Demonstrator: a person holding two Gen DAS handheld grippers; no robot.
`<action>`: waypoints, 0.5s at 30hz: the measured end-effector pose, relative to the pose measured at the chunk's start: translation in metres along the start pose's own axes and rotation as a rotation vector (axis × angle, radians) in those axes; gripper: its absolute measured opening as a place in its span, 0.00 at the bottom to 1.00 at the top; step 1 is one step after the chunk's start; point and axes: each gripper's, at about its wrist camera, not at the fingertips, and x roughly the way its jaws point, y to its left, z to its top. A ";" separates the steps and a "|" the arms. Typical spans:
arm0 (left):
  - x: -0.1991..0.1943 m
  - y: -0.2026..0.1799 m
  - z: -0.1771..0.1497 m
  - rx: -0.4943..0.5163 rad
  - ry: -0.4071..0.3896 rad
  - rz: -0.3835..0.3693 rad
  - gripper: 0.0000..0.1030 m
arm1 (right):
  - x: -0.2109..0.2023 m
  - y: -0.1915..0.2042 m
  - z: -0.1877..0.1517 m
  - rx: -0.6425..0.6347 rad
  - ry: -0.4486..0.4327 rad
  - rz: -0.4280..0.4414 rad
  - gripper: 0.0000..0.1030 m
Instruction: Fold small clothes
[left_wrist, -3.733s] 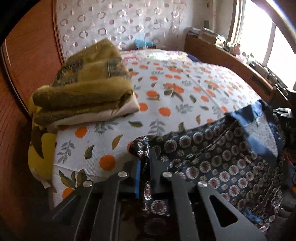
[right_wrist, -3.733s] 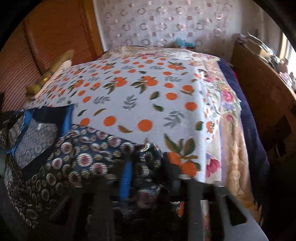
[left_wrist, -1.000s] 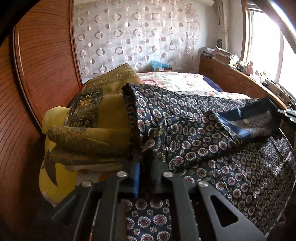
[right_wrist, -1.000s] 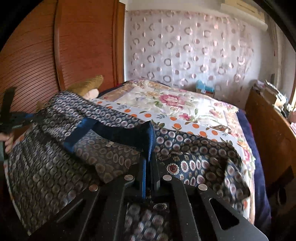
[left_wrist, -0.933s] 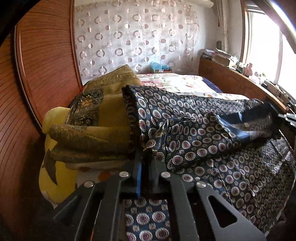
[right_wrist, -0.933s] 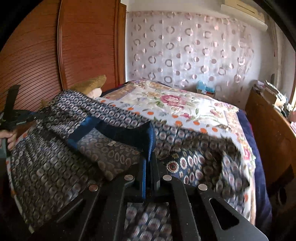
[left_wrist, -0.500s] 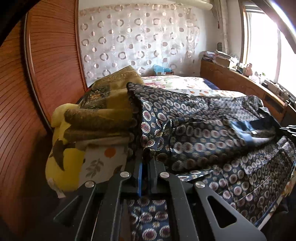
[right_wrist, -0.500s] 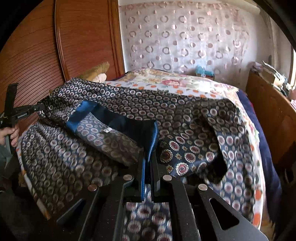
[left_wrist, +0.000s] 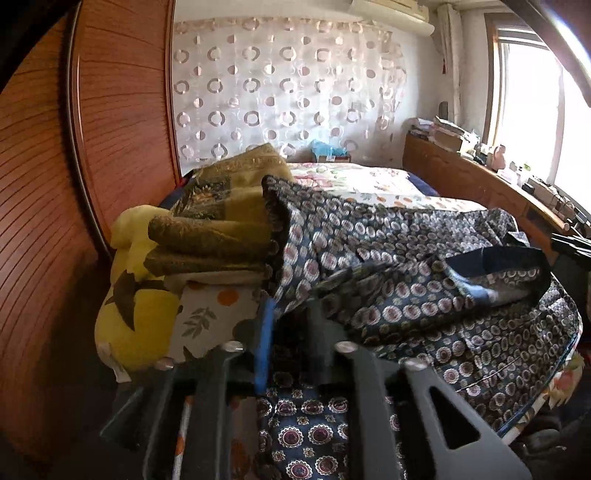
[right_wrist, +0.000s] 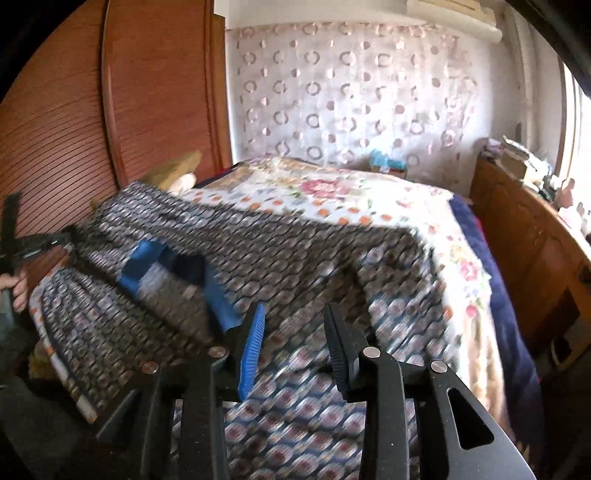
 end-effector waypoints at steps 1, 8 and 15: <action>-0.002 -0.001 0.001 0.000 -0.008 -0.007 0.41 | 0.008 -0.004 0.004 -0.005 0.012 -0.014 0.34; -0.001 -0.009 0.010 0.010 -0.027 -0.006 0.59 | 0.090 -0.026 0.027 -0.009 0.206 -0.113 0.34; 0.007 -0.016 0.009 0.020 -0.015 -0.006 0.59 | 0.088 -0.039 0.026 0.005 0.220 -0.141 0.01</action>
